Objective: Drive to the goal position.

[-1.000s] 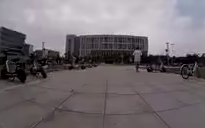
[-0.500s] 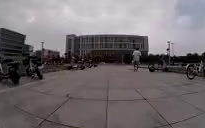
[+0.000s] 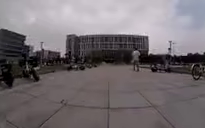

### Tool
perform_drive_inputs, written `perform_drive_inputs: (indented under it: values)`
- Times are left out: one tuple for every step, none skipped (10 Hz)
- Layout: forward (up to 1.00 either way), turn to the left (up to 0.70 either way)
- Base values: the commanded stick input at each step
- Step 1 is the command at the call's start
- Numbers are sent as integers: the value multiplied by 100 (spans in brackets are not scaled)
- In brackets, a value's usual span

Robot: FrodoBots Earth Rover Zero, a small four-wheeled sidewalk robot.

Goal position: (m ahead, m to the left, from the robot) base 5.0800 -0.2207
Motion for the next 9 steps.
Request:
perform_drive_inputs:
  values:
    - [70,0]
    - [70,0]
    - [70,0]
    - [70,0]
    - [70,0]
    - [70,0]
    - [70,0]
    - [70,0]
    - [70,0]
